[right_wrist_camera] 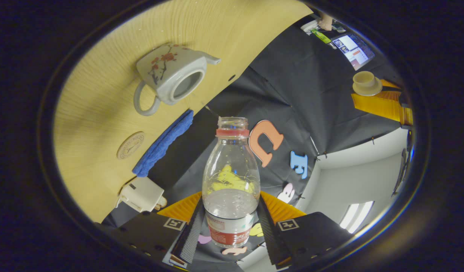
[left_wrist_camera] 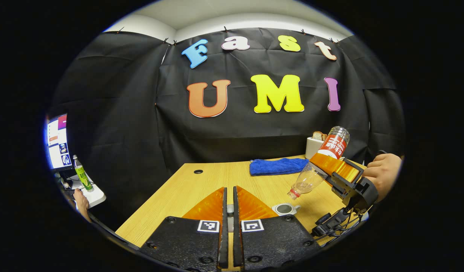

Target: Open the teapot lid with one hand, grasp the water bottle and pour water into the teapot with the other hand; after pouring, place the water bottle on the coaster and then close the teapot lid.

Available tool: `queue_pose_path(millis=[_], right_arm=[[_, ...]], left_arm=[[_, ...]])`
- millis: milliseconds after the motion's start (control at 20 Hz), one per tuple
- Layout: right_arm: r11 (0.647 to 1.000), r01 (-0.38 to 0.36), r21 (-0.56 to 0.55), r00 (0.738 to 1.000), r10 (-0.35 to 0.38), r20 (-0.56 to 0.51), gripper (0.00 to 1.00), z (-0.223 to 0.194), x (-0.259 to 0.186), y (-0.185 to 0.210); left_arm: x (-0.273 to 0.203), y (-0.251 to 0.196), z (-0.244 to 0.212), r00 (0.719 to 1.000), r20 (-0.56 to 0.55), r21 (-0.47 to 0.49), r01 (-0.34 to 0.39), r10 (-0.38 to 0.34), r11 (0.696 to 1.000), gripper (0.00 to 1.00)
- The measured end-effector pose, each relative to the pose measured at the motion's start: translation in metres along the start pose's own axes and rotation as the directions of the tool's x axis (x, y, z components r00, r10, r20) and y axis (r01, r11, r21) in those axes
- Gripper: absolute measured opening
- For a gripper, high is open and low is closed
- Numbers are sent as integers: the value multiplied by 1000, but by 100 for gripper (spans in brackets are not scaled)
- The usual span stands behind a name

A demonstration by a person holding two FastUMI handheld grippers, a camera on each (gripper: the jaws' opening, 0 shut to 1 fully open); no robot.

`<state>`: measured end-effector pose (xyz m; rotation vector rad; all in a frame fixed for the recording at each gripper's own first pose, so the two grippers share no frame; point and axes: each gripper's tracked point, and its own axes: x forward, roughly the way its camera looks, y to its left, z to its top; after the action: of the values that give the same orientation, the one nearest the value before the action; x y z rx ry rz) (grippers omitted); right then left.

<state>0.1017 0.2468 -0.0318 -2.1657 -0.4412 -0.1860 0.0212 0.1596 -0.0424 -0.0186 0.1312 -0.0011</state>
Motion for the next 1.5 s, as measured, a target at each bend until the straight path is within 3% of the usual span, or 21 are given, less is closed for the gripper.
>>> queue_pose_path(millis=[400,700,850,1050,1500], right_arm=[[1000,-10,15,1000,10,-3,74,-4,-1,10],[965,-80,251,994,96,-51,75,-3,0,43],[895,-112,432,984,159,-75,75,-8,-2,62],[782,-62,620,977,174,-122,73,-17,-15,69],[477,5,879,948,277,-155,73,-48,-53,94]], left_arm=[[4,3,-4,1000,-9,3,-5,5,1000,7],[15,7,-18,999,-47,4,0,0,1000,7],[20,12,-26,997,-71,-15,-13,12,1000,7],[23,18,-30,998,-70,-18,-9,8,1000,7],[27,6,-23,999,-39,-29,7,-8,1000,7]])
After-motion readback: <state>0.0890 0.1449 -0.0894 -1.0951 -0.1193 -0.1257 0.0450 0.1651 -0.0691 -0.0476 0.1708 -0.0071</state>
